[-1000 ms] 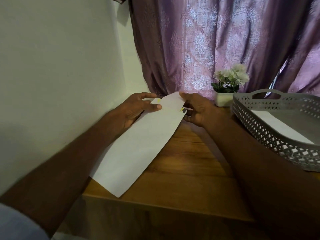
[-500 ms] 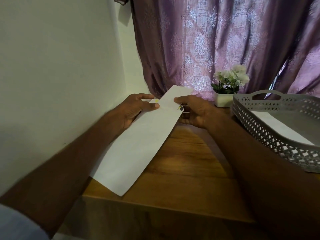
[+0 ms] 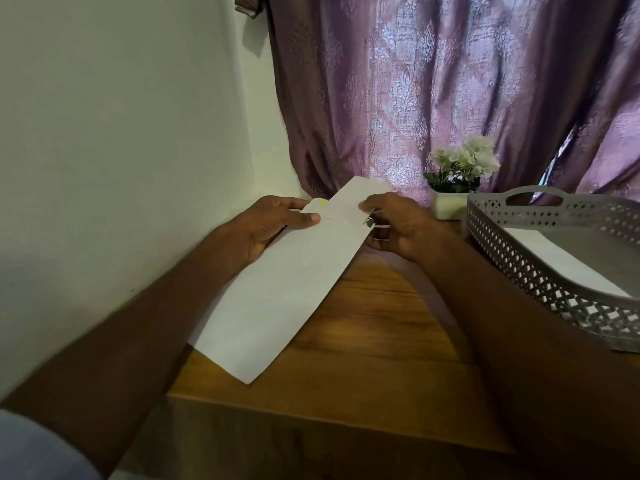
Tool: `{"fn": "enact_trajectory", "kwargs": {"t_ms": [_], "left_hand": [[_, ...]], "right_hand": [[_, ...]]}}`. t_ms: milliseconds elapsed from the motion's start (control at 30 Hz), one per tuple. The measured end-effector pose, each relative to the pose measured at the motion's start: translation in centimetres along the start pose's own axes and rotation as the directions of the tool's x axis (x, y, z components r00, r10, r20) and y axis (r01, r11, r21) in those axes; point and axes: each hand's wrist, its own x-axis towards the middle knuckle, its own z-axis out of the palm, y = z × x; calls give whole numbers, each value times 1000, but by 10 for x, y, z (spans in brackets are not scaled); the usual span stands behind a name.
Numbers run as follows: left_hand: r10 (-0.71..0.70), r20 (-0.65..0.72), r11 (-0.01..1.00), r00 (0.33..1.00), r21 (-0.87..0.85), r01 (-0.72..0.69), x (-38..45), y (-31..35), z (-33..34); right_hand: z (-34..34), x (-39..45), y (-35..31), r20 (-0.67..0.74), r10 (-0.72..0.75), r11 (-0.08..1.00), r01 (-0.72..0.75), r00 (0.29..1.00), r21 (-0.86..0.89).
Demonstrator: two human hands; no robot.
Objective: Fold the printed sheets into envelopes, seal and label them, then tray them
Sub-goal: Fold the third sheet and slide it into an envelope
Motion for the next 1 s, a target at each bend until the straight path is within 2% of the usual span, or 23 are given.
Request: {"fn": "enact_trajectory", "kwargs": {"t_ms": [133, 300, 600, 800, 1000], "left_hand": [[-11, -1, 1000, 1000, -14, 11, 0, 1, 1], [-6, 44, 1000, 999, -10, 6, 0, -1, 2], [15, 61, 1000, 998, 10, -15, -3, 1, 4], [22, 81, 999, 996, 30, -25, -2, 0, 2], [37, 76, 999, 996, 25, -39, -3, 1, 2]], "right_hand": [[1, 1, 1, 29, -10, 999, 9, 1000, 41], [1, 3, -3, -100, -74, 988, 86, 992, 126], [2, 2, 0, 34, -20, 997, 17, 999, 81], [-1, 5, -2, -77, -68, 990, 76, 995, 115], [1, 3, 2, 72, -7, 997, 1, 997, 76]]}}
